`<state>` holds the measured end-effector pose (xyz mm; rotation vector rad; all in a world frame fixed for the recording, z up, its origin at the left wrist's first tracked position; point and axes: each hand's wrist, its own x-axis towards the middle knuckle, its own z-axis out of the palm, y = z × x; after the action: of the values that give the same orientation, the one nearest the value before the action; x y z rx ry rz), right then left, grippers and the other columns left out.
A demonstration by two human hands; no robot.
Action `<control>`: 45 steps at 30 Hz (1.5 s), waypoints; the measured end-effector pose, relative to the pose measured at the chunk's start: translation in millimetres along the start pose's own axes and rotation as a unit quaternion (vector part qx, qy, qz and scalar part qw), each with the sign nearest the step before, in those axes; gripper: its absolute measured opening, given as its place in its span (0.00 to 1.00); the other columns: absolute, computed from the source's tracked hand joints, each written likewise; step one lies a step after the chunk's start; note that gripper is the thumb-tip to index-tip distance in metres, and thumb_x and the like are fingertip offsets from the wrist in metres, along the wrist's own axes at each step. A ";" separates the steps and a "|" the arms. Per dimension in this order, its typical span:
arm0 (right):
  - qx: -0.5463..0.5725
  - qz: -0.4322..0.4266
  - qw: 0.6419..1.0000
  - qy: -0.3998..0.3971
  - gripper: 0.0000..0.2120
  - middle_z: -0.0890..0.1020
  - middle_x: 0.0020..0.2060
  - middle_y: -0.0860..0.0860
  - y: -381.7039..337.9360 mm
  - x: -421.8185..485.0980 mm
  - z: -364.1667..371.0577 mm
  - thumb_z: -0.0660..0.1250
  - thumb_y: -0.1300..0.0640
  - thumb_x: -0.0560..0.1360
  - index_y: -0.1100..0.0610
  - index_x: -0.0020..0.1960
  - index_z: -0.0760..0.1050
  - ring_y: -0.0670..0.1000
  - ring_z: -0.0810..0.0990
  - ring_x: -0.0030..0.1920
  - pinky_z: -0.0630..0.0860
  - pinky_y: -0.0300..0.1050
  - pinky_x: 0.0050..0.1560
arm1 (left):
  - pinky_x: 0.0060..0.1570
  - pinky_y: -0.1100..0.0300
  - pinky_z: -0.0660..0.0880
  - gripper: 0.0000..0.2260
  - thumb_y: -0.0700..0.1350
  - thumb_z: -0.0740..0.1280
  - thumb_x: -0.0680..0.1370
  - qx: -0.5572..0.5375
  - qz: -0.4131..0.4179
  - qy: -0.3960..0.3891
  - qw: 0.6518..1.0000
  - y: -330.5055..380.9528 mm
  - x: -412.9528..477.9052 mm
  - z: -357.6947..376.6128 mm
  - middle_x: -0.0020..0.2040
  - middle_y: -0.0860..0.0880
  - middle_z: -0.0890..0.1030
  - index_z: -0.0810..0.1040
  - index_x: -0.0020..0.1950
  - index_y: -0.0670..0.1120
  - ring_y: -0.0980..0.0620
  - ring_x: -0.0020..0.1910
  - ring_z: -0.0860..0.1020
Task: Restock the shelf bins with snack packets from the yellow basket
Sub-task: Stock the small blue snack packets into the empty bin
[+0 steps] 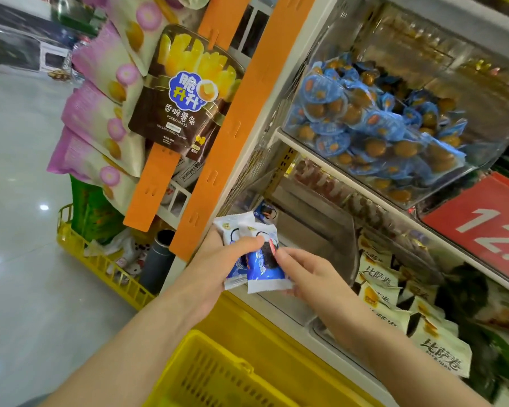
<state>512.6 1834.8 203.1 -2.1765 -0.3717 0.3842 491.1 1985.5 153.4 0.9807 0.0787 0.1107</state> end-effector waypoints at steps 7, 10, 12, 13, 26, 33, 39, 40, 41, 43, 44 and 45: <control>0.057 0.010 0.997 -0.046 0.14 0.85 0.46 0.49 0.2 23.4 -8.9 0.67 0.52 0.74 0.53 0.58 0.76 0.43 0.83 0.44 0.76 0.33 0.42 | 0.46 0.58 0.80 0.21 0.43 0.72 0.72 0.112 0.032 0.013 0.993 -1.2 12.9 -1.5 0.52 0.51 0.81 0.69 0.61 0.51 0.55 0.47 0.82; 0.033 0.007 0.998 -0.049 0.13 0.85 0.48 0.53 1.7 38.2 -21.7 0.69 0.54 0.73 0.53 0.56 0.77 0.53 0.83 0.49 0.77 0.45 0.51 | 0.44 0.60 0.80 0.20 0.44 0.70 0.73 0.106 0.042 0.002 0.993 -1.7 20.5 -3.4 0.52 0.51 0.81 0.69 0.62 0.50 0.56 0.48 0.82; 0.069 0.012 0.997 0.011 0.10 0.86 0.40 0.52 4.5 53.6 -32.4 0.71 0.56 0.71 0.56 0.51 0.77 0.50 0.85 0.41 0.80 0.40 0.42 | 0.46 0.55 0.81 0.17 0.44 0.68 0.75 0.091 0.032 0.027 0.995 0.8 30.7 -7.1 0.52 0.48 0.81 0.69 0.62 0.49 0.53 0.48 0.82; 0.092 0.020 0.994 0.052 0.08 0.85 0.37 0.52 7.6 63.3 -38.8 0.71 0.58 0.71 0.57 0.49 0.76 0.47 0.84 0.36 0.80 0.36 0.37 | 0.50 0.49 0.80 0.16 0.45 0.67 0.76 0.087 0.019 0.051 0.995 3.1 37.8 -9.2 0.53 0.46 0.81 0.69 0.63 0.48 0.50 0.49 0.82; -0.024 0.155 0.963 0.219 0.33 0.70 0.68 0.59 79.1 210.7 -84.1 0.74 0.57 0.69 0.62 0.70 0.65 0.57 0.73 0.65 0.74 0.49 0.60 | 0.44 0.76 0.73 0.10 0.42 0.67 0.76 0.274 0.165 -0.062 0.945 8.7 107.6 -7.1 0.47 0.63 0.78 0.73 0.52 0.56 0.68 0.46 0.77; -0.072 0.193 0.945 0.253 0.31 0.70 0.67 0.57 111.6 251.7 -93.7 0.74 0.60 0.70 0.62 0.68 0.65 0.56 0.72 0.64 0.69 0.45 0.58 | 0.49 0.70 0.75 0.11 0.44 0.67 0.76 0.290 0.188 -0.078 0.935 1.4 124.1 -16.1 0.49 0.63 0.78 0.72 0.52 0.59 0.66 0.50 0.77; -0.198 0.176 0.935 0.235 0.28 0.73 0.65 0.56 123.5 260.7 -82.2 0.72 0.55 0.72 0.61 0.69 0.67 0.56 0.72 0.64 0.71 0.46 0.59 | 0.49 0.70 0.76 0.12 0.44 0.67 0.76 0.272 0.169 -0.113 0.941 2.1 125.6 -19.0 0.54 0.60 0.79 0.73 0.59 0.53 0.64 0.52 0.78; -0.221 0.180 0.927 0.243 0.27 0.74 0.64 0.56 120.2 261.3 -82.0 0.72 0.54 0.71 0.60 0.67 0.69 0.56 0.73 0.63 0.70 0.47 0.61 | 0.50 0.68 0.77 0.13 0.44 0.67 0.76 0.269 0.166 -0.116 0.942 2.7 125.4 -19.4 0.55 0.59 0.79 0.73 0.60 0.52 0.63 0.53 0.78; -0.224 0.183 0.926 0.243 0.26 0.75 0.63 0.57 116.6 261.4 -81.2 0.73 0.54 0.70 0.61 0.65 0.71 0.57 0.74 0.62 0.71 0.48 0.62 | 0.52 0.66 0.77 0.14 0.43 0.67 0.76 0.267 0.164 -0.116 0.942 2.8 125.0 -19.4 0.56 0.58 0.79 0.73 0.61 0.52 0.62 0.54 0.78; -0.235 0.177 0.927 0.233 0.26 0.76 0.61 0.58 114.3 257.9 -81.0 0.74 0.56 0.70 0.63 0.64 0.71 0.58 0.74 0.62 0.71 0.50 0.63 | 0.53 0.64 0.77 0.14 0.43 0.66 0.76 0.267 0.166 -0.116 0.942 2.4 124.1 -19.1 0.56 0.58 0.79 0.73 0.61 0.52 0.62 0.54 0.78; -0.250 0.177 0.923 0.232 0.26 0.76 0.61 0.59 113.9 255.6 -80.1 0.74 0.56 0.70 0.64 0.64 0.70 0.58 0.75 0.61 0.71 0.51 0.63 | 0.54 0.64 0.76 0.13 0.43 0.66 0.76 0.268 0.168 -0.116 0.942 2.0 123.8 -19.0 0.55 0.58 0.80 0.73 0.60 0.53 0.62 0.54 0.78; -0.260 0.171 0.922 0.231 0.26 0.76 0.60 0.60 114.3 253.5 -79.7 0.74 0.57 0.70 0.64 0.63 0.69 0.58 0.75 0.60 0.72 0.51 0.63 | 0.54 0.64 0.76 0.13 0.43 0.66 0.76 0.268 0.170 -0.116 0.941 1.5 123.6 -19.1 0.55 0.59 0.80 0.73 0.60 0.53 0.63 0.53 0.78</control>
<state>789.0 1812.1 121.1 -2.7677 0.2043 -0.0689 611.4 2018.0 142.0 1.5415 -0.2946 0.3012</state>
